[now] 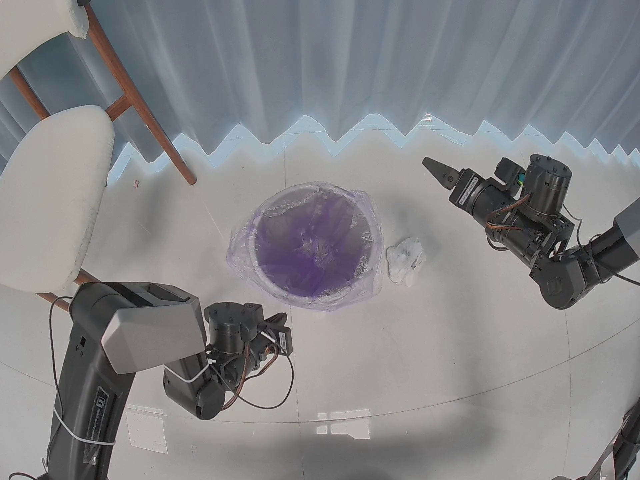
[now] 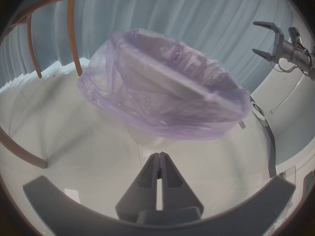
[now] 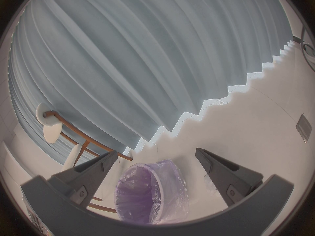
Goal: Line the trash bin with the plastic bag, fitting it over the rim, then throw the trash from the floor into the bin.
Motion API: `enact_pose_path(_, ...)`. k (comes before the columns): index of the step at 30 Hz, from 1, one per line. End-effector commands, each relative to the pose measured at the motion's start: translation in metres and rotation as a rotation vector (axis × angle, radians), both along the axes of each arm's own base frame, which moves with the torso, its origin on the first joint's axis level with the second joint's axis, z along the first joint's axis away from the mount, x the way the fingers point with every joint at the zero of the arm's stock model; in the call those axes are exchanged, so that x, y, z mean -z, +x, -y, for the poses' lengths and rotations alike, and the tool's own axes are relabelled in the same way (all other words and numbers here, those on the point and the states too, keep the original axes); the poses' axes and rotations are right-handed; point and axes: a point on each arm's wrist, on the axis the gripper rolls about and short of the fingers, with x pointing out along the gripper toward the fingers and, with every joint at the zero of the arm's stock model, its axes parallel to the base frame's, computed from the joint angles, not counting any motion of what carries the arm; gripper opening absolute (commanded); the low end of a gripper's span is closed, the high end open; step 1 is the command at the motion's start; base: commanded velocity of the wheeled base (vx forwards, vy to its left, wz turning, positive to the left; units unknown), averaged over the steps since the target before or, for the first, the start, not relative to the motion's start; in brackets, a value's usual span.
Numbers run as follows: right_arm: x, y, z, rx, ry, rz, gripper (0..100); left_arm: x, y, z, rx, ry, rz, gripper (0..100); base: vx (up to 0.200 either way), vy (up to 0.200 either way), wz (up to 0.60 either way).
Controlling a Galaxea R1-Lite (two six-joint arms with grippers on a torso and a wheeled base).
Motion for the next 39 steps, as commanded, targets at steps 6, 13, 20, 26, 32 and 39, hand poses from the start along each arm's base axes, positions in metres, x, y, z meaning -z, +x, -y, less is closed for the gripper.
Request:
enact_pose_path(6,-0.002,-0.001,0.000,-0.003,0.001,0.005,100,-0.030,-0.035,0.003,0.052,-0.023,0.034,0,0.000,0.000,0.00)
enact_pose_path(13,-0.002,-0.001,0.000,-0.003,0.001,0.005,100,-0.046,-0.014,0.016,0.058,-0.072,0.135,0,0.000,0.000,0.00)
enact_pose_path(20,-0.005,-0.002,0.001,-0.002,0.003,0.018,100,-0.038,-0.001,0.022,0.055,-0.079,0.156,0,0.000,0.000,0.00)
enact_pose_path(26,-0.007,-0.004,0.001,-0.003,0.004,0.020,100,-0.031,0.019,0.024,0.045,-0.055,0.201,0,0.000,0.000,0.00)
enact_pose_path(32,-0.009,-0.005,0.001,-0.003,0.005,0.024,100,-0.032,0.028,0.028,0.043,-0.046,0.184,0,0.000,0.000,0.00)
enact_pose_path(39,-0.010,-0.005,0.001,-0.003,0.005,0.027,100,-0.028,0.035,0.029,0.037,-0.012,0.112,0,0.000,0.000,0.00)
